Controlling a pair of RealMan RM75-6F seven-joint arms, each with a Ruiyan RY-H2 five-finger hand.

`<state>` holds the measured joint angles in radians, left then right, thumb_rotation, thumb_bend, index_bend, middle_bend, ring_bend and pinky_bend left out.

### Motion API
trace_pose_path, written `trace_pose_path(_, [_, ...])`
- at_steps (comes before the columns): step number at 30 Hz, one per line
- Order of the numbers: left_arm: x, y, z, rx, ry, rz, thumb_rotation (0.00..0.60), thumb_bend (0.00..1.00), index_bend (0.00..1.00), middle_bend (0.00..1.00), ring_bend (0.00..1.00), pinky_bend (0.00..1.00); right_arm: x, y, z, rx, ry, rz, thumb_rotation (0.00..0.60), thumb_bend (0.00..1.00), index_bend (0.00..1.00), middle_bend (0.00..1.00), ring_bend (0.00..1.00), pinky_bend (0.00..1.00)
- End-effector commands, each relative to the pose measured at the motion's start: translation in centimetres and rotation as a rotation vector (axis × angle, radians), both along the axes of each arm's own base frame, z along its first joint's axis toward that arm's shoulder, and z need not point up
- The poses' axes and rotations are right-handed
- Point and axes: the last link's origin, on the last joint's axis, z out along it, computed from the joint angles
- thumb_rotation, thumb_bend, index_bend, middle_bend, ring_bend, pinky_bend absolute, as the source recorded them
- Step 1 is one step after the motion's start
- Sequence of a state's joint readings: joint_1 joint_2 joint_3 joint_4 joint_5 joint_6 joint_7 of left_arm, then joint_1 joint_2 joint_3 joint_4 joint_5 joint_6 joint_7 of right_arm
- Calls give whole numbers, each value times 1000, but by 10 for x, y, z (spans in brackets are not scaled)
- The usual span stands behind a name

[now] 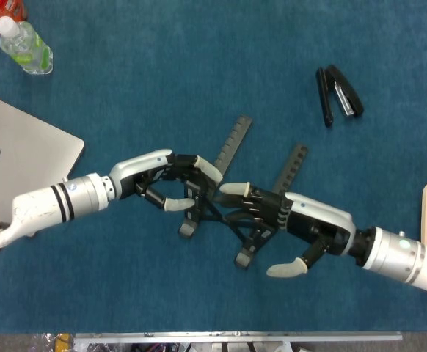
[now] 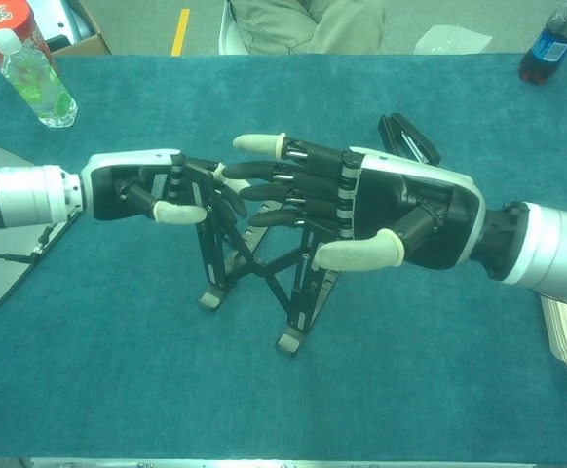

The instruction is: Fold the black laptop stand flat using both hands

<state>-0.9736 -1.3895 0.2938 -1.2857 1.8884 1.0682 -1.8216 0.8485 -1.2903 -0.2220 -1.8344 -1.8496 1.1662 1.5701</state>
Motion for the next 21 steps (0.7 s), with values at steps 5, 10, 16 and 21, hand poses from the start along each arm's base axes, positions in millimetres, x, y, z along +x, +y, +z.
trace_pose_path(5, [-7,-5,3,-8,-10,20,555,334,255,305,264,271,-1,0,0,-4,2,-6,600,155,0,70,1,74])
trace_pose_path(10, [-11,-11,4,-22,-8,24,553,334,254,305,264,271,-3,-1,1,-9,2,-14,600,155,0,70,2,74])
trace_pose_path(16, [-16,-17,5,-38,3,23,555,335,248,304,264,271,-4,-1,2,-10,1,-16,600,155,0,70,2,74])
trace_pose_path(21, [-15,-16,7,-30,5,24,554,334,245,304,264,271,-7,0,1,-6,8,-18,600,155,0,70,2,74])
